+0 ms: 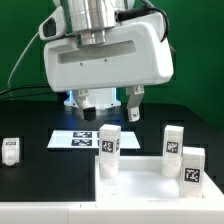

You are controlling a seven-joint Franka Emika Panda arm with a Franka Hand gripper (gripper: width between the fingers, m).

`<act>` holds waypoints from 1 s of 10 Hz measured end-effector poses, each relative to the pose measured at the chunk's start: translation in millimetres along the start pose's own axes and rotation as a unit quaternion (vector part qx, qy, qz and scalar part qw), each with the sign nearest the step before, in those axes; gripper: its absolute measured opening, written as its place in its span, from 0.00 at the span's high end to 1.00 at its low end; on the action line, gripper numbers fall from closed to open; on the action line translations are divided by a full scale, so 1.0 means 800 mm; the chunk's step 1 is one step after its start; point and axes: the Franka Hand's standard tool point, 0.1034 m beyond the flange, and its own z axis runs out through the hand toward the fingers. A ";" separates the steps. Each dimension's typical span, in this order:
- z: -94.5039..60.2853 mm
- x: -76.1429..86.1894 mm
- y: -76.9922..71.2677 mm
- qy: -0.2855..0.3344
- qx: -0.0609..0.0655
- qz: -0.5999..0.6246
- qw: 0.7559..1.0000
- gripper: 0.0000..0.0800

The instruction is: Assemble square table

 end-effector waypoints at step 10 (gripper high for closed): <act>0.021 0.019 0.121 -0.019 -0.049 -0.343 0.938 0.19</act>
Offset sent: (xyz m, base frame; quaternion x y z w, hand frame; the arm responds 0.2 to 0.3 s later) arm -0.0463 -0.0376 -0.0234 0.0038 -0.0463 -0.2698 0.9618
